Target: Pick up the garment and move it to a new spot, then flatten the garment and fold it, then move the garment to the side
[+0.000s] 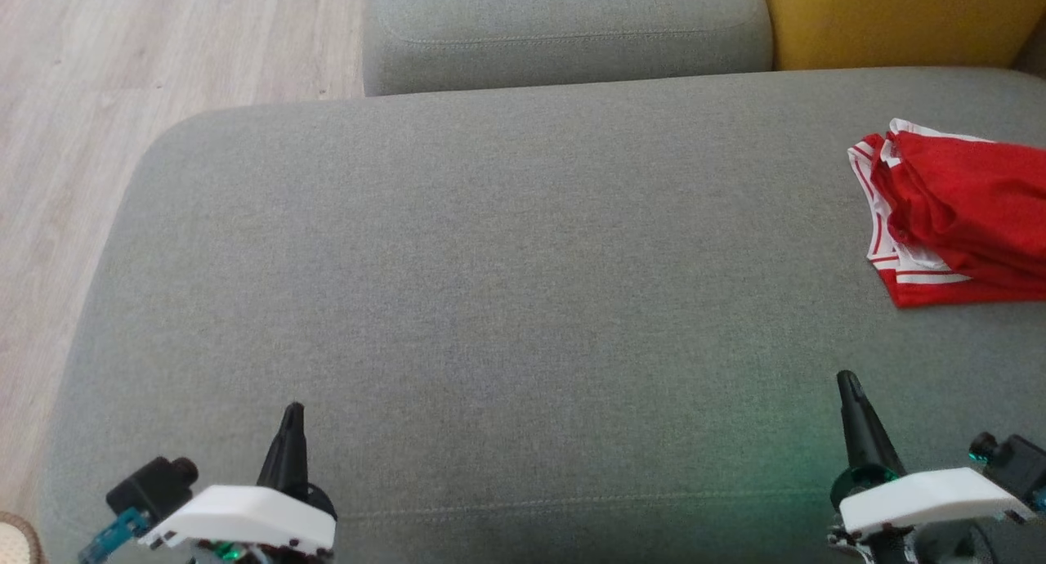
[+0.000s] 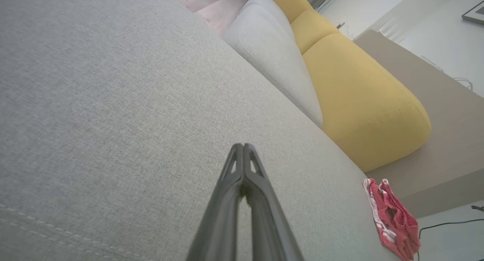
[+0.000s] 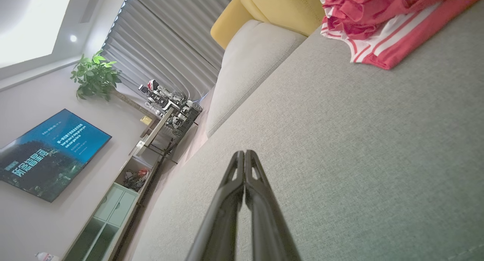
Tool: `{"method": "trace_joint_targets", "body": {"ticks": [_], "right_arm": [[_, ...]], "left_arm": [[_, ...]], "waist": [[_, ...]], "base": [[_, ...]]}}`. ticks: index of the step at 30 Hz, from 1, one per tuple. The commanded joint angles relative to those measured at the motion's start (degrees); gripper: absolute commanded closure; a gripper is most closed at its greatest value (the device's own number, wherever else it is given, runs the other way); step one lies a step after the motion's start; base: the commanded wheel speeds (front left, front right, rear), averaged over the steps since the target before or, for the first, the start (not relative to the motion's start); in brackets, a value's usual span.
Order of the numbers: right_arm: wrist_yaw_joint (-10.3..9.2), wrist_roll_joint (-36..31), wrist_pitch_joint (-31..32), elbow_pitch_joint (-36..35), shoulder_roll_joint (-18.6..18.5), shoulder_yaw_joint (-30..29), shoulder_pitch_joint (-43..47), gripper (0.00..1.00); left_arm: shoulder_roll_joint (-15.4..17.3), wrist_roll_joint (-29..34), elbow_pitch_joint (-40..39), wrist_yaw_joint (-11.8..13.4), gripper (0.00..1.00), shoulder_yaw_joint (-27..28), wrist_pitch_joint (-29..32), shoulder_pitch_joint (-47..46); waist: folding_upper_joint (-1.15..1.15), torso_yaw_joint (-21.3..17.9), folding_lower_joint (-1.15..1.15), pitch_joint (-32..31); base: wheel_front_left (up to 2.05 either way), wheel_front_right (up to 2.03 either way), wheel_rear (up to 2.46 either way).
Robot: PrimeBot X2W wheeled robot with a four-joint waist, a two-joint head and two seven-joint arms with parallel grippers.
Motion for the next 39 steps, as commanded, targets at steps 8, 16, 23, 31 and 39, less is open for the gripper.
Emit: {"method": "trace_joint_targets", "body": {"ticks": [8,16,23,31,39], "right_arm": [[0.0,6.9,1.5,-1.3,-1.2,-0.1,-4.0,1.0],[0.0,12.4,2.8,-0.9,-1.3,-0.3,-4.9,1.0],[0.0,16.5,3.8,-0.7,-1.4,-0.5,-5.6,1.0],[0.0,22.7,5.3,-0.2,-1.4,-0.8,-6.6,1.0],[-0.01,28.1,6.6,0.1,-1.5,-1.1,-7.5,1.0]], "left_arm": [[0.7,-7.2,-0.8,-1.9,1.0,3.4,1.5,-4.4],[0.7,-13.0,0.0,-3.3,1.0,4.9,2.7,-5.5],[0.7,-17.4,0.6,-4.3,1.0,6.0,3.7,-6.4],[0.7,-23.9,1.5,-5.8,1.0,7.7,5.2,-7.6],[0.6,-29.7,2.3,-7.1,1.0,9.2,6.5,-8.8]], "waist": [[0.0,-0.1,0.0,0.3],[0.0,-0.2,0.0,0.6],[0.0,-0.3,0.0,0.8],[0.0,-0.4,0.0,1.1],[0.0,-0.5,0.0,1.3]], "base": [[0.0,0.0,0.0],[0.0,0.0,0.0],[0.0,0.0,0.0],[0.0,0.0,0.0],[0.0,0.0,0.0]]}}
